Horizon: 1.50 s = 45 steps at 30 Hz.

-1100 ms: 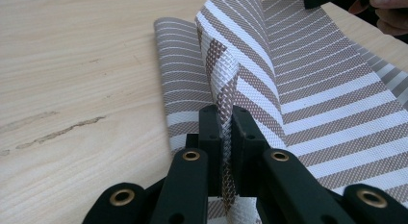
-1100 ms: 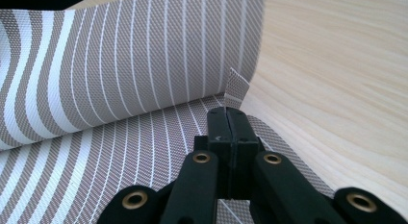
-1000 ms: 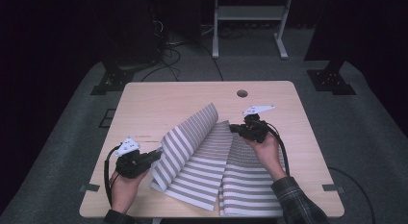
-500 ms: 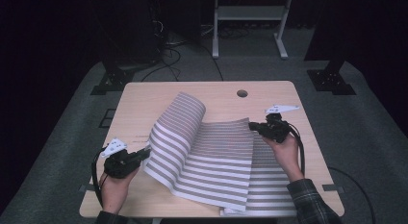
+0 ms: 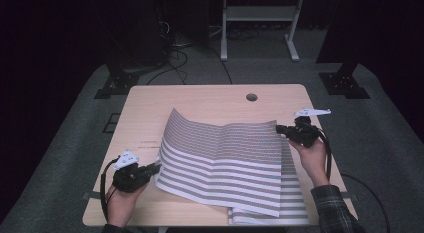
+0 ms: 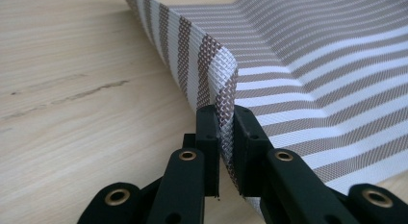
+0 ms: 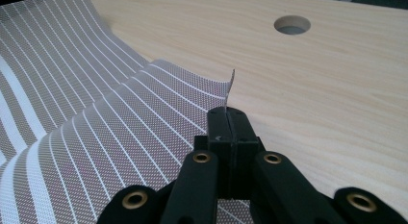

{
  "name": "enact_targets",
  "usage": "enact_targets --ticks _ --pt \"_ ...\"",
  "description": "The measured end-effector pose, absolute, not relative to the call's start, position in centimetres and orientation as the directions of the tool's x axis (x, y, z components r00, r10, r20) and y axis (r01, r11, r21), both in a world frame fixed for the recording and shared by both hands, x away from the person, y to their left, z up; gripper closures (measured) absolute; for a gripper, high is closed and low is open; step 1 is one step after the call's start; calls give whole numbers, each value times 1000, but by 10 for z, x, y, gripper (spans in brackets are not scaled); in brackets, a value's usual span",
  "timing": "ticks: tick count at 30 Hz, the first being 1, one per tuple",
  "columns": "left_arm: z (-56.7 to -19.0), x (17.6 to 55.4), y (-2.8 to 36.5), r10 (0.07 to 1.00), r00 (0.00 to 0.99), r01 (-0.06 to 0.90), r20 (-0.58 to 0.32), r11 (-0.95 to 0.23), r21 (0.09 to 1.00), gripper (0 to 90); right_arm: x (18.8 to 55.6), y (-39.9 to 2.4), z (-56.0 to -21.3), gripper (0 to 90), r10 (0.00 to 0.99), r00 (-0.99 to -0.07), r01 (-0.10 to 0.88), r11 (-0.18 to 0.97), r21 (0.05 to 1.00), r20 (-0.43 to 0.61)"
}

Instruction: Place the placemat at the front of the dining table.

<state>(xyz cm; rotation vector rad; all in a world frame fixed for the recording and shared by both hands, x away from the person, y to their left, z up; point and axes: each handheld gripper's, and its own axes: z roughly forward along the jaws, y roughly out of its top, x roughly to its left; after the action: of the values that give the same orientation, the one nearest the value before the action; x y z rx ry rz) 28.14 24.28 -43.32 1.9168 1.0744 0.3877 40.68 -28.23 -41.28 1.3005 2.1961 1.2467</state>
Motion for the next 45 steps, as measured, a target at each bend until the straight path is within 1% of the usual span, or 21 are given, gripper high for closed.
enact_targets --ticks 3,4,5,6,8,10,11,12,14,16,18,23,26,28,31,34,37,38,45 --pt "-435 281 239 801 585 529 -130 -255 809 779 410 -281 -418 891 829 -537 569 220 793 156" --pt "-436 280 239 802 584 526 -126 -255 812 744 411 -281 -419 860 830 -535 570 219 792 156" --pt "-436 280 240 807 580 521 -115 -258 814 699 412 -280 -420 791 833 -531 569 216 794 154" --pt "-436 280 242 811 575 518 -112 -254 817 660 413 -280 -420 781 835 -527 571 213 793 155" --pt "-434 279 246 816 567 513 -114 -242 823 586 414 -279 -421 704 837 -524 571 208 794 158" --pt "-433 278 250 820 562 508 -108 -238 828 535 413 -278 -421 661 833 -530 572 210 793 162" --pt "-433 278 251 821 560 505 -114 -229 832 526 413 -277 -422 627 833 -532 570 217 792 154" --pt "-433 277 251 823 558 502 -109 -229 834 523 412 -276 -421 611 835 -530 569 222 792 147" --pt "-433 276 251 819 564 498 -104 -237 834 525 411 -274 -421 573 832 -535 567 226 792 146" --pt "-433 275 251 814 573 491 -96 -247 836 544 408 -273 -419 558 830 -537 559 215 801 152" --pt "-432 275 251 810 579 487 -94 -251 837 601 404 -271 -419 536 828 -541 554 217 804 150" --pt "-433 279 252 795 601 496 -78 -294 817 757 388 -264 -420 496 819 -563 539 263 800 110" --pt "-436 281 253 792 606 502 -75 -307 808 785 375 -262 -420 459 812 -574 536 279 797 102" --pt "-438 283 255 788 612 504 -71 -319 803 784 367 -262 -420 447 806 -582 534 278 798 109" --pt "-442 285 256 789 610 516 -66 -333 789 749 354 -262 -420 413 804 -583 537 276 797 114" --pt "-446 288 257 788 612 531 -67 -347 773 745 342 -264 -422 392 801 -585 538 268 799 125" --pt "-449 289 257 787 613 539 -68 -354 764 733 328 -267 -424 381 797 -591 534 272 801 123" --pt "-452 290 258 781 623 545 -52 -385 745 727 323 -267 -425 375 796 -593 531 273 802 121" --pt "-459 291 257 771 634 568 -53 -418 708 727 293 -270 -432 353 789 -605 520 287 805 110"
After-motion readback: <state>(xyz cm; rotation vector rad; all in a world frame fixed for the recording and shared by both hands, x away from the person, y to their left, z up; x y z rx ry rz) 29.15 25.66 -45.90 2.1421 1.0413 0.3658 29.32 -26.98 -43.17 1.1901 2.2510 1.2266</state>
